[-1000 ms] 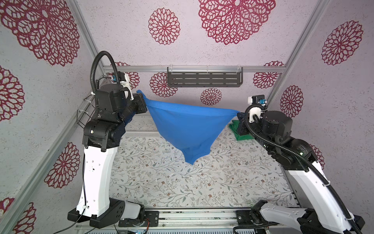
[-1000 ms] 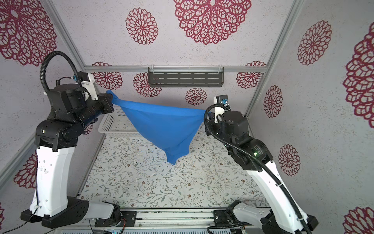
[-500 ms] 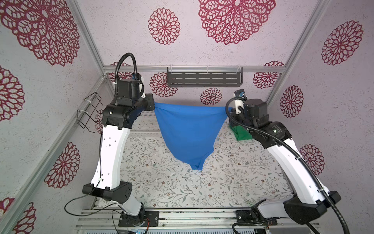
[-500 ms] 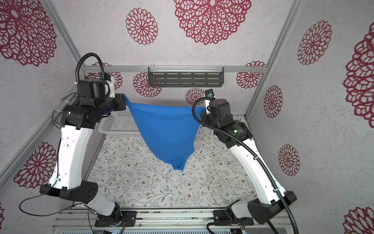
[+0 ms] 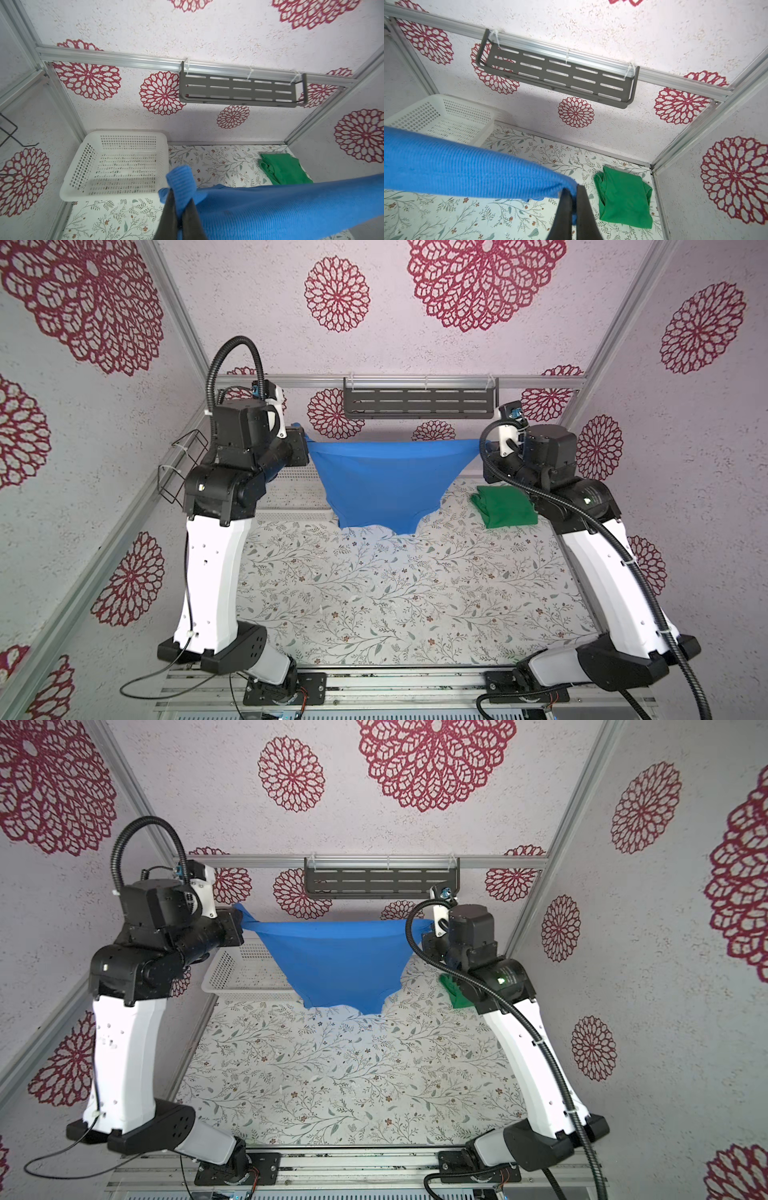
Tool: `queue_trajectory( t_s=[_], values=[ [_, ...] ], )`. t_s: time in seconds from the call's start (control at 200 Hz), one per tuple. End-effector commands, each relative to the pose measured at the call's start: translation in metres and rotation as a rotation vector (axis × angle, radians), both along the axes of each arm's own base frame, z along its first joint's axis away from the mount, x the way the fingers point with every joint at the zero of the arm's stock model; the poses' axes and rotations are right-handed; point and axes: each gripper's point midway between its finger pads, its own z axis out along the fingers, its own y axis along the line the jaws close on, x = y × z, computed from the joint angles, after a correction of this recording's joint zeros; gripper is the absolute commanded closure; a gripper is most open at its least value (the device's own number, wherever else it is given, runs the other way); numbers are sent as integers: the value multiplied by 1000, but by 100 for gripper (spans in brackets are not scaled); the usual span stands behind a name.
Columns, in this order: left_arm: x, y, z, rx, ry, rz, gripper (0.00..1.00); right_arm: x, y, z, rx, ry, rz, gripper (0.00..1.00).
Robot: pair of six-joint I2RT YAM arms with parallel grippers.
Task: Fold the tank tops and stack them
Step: 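Lift the blue tank top high with both grippers and shake it out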
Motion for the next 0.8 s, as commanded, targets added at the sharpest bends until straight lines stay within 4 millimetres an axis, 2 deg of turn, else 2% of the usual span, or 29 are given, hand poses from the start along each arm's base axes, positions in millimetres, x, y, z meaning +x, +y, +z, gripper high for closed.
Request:
queue_trajectory(
  t_s=[0.0, 0.18, 0.32, 0.4, 0.505, 0.616, 0.696, 0.796],
  values=[
    [-33, 6, 18, 25, -64, 21, 100, -36, -17, 23, 54, -40, 2, 100],
    [-75, 10, 18, 2, -60, 4, 100, -78, -23, 33, 91, -19, 67, 100],
    [-95, 11, 19, -12, -64, -21, 100, -102, -22, 39, 116, -20, 128, 100],
    [-100, 12, 22, -17, -73, -27, 100, -107, -20, 38, 124, -15, 149, 100],
    [-95, 7, 19, -4, -63, -47, 100, -98, -18, 27, 109, 25, 137, 100],
    [-77, -6, 8, 16, -21, -83, 100, -77, -15, 12, 77, 78, 97, 100],
    [-56, -12, -6, 30, 27, -90, 100, -58, -8, -2, 47, 118, 86, 100],
    [-21, -12, -32, 6, 116, -94, 100, -28, -1, -21, 6, 168, 55, 100]
  ],
)
